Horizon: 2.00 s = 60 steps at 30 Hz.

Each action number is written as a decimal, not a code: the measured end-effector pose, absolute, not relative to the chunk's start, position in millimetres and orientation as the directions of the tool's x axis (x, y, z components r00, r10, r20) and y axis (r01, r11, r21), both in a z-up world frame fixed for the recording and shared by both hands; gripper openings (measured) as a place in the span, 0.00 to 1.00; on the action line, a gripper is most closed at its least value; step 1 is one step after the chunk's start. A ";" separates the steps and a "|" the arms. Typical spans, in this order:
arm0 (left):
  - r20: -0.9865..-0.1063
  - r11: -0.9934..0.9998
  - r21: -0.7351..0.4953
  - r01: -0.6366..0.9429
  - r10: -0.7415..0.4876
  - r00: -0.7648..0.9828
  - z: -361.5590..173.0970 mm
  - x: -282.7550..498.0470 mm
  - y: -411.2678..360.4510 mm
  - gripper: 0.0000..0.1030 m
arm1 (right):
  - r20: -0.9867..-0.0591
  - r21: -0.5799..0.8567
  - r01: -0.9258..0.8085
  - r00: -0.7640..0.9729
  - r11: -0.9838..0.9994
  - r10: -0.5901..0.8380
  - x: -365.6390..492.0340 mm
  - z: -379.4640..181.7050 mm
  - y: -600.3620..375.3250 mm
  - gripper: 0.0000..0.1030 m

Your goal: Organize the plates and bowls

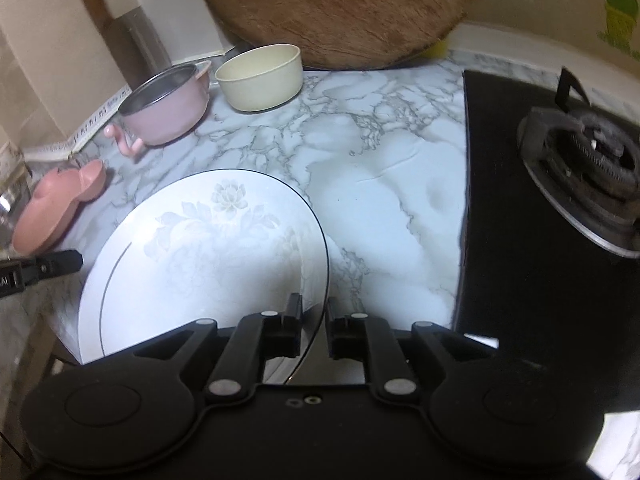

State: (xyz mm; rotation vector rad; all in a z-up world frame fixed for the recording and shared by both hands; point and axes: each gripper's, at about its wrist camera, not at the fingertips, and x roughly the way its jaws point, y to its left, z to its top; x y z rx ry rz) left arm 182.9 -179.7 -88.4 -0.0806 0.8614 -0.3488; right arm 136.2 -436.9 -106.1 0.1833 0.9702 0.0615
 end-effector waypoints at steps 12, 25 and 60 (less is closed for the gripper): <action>-0.690 0.947 -0.192 0.259 -0.318 0.650 -71.7 169.2 -176.8 0.04 | -0.739 0.087 -0.103 0.661 0.991 0.133 130.5 -65.4 -414.2 0.38; -0.676 0.973 -0.179 0.148 -0.231 0.700 -59.5 149.2 -146.7 0.06 | -0.674 0.115 -0.261 0.688 0.959 0.268 131.9 -44.2 -365.9 0.62; -0.574 0.958 -0.130 -0.254 0.136 0.807 -29.2 74.4 102.2 1.00 | -0.601 0.119 -0.572 0.609 0.811 0.517 146.9 -5.7 -102.0 1.00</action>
